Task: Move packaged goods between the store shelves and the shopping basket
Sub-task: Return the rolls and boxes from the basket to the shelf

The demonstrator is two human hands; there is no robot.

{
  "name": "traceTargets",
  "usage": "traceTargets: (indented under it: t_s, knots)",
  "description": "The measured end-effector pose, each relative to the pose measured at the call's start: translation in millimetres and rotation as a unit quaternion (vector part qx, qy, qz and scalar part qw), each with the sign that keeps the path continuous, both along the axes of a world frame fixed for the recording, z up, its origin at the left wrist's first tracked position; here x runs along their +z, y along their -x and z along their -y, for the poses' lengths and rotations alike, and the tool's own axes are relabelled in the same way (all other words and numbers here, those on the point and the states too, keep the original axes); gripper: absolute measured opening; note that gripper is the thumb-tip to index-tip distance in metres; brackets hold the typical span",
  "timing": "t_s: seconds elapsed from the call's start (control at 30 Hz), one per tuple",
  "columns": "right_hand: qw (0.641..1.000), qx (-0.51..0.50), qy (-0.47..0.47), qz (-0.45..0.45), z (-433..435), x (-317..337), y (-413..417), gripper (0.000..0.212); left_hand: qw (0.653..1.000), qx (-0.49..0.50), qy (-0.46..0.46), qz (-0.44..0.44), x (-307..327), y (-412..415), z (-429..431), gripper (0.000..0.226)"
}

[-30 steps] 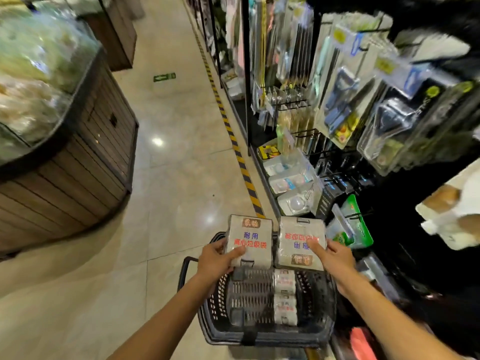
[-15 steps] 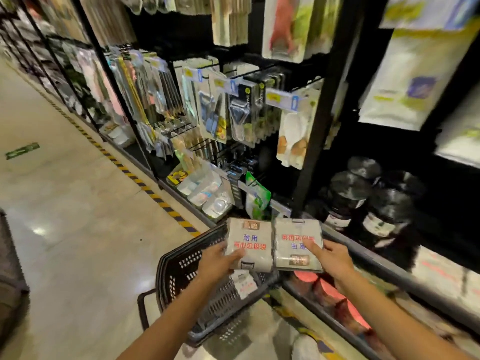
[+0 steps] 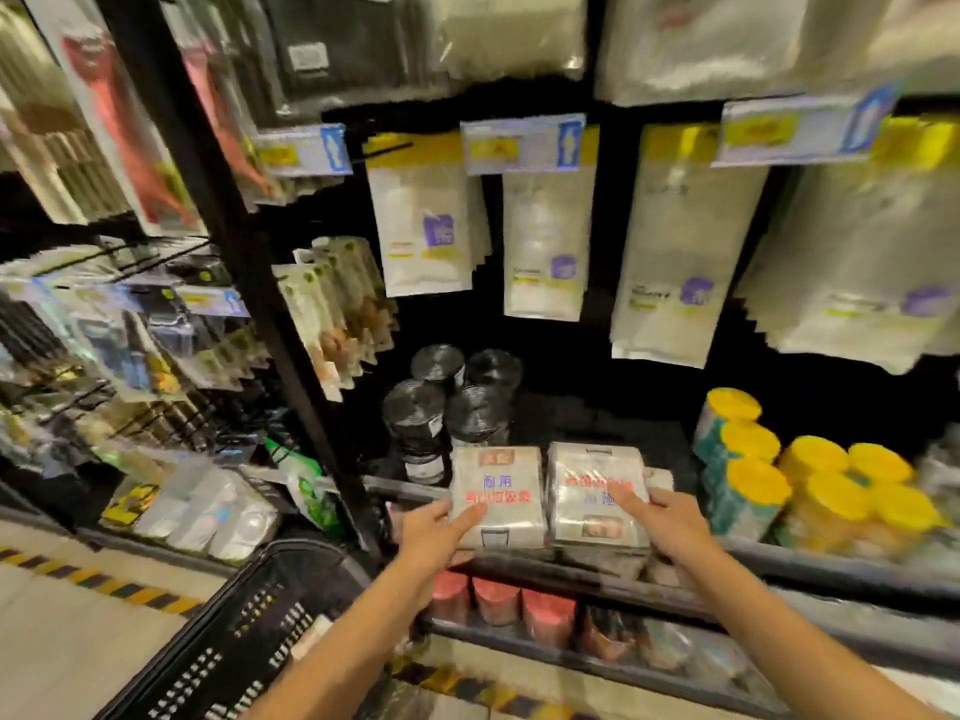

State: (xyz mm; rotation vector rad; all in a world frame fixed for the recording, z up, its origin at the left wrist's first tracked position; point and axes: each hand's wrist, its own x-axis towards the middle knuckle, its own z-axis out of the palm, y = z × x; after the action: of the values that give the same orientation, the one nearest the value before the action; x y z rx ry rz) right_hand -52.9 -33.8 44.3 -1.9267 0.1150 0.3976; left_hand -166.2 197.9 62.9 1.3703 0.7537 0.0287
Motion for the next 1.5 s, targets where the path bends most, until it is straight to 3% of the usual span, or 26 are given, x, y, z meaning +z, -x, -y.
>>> traceTargets:
  t_s: [0.07, 0.23, 0.37, 0.43, 0.53, 0.67, 0.77, 0.87, 1.13, 1.27, 1.4, 1.5]
  knots:
    - [0.999, -0.02, -0.02, 0.014, 28.8, 10.5, -12.9, 0.041, 1.0, -0.02, -0.007, 0.004, 3.6, -25.2, 26.2, 0.025]
    - [0.998, -0.047, -0.027, 0.022, 74.0, 5.5, -50.7, 0.031, 0.999, -0.04, -0.008, -0.008, 3.1, -88.5, 69.1, 0.022]
    - [0.996, -0.091, -0.004, 0.009, 79.3, -9.0, -87.7, 0.046, 0.999, -0.041, -0.002, -0.029, -7.4, -140.1, 75.9, 0.027]
    - [0.995, -0.095, 0.03, -0.004, 71.6, -17.7, -107.3, 0.036, 0.998, -0.042, -0.004, -0.04, -18.3, -166.2, 72.5, 0.025]
    - [0.989, -0.104, 0.105, 0.024, 52.3, -38.5, -138.6, 0.054, 0.996, -0.057, -0.032, -0.052, -45.5, -209.5, 58.6, 0.024]
    - [0.975, -0.118, 0.155, 0.102, 21.9, -67.5, -169.3, 0.041, 0.993, -0.067, -0.08, -0.051, -95.0, -263.8, 36.4, 0.024]
    - [0.974, -0.133, 0.154, 0.103, 13.4, -93.5, -195.9, 0.042, 0.993, -0.059, -0.092, -0.043, -129.3, -292.8, 29.8, 0.024]
    - [0.976, -0.14, 0.148, 0.08, 12.5, -116.7, -215.7, 0.042, 0.992, -0.078, -0.093, -0.023, -152.0, -307.9, 29.9, 0.026]
    - [0.98, -0.124, 0.156, -0.009, 10.1, -155.4, -248.9, 0.043, 0.979, -0.142, -0.125, -0.07, -182.0, -314.6, 25.1, 0.02]
    - [0.975, -0.136, 0.173, -0.003, 8.7, -159.4, -249.5, 0.042, 0.976, -0.144, -0.149, -0.065, -187.5, -310.2, 27.1, 0.024]
    - [0.958, -0.142, 0.246, 0.031, 0.4, -159.9, -243.4, 0.044, 0.962, -0.135, -0.225, -0.07, -187.1, -309.1, 30.3, 0.026]
    - [0.936, -0.112, 0.327, 0.065, -9.6, -153.2, -234.2, 0.046, 0.925, -0.153, -0.331, -0.108, -187.5, -308.5, 34.2, 0.029]
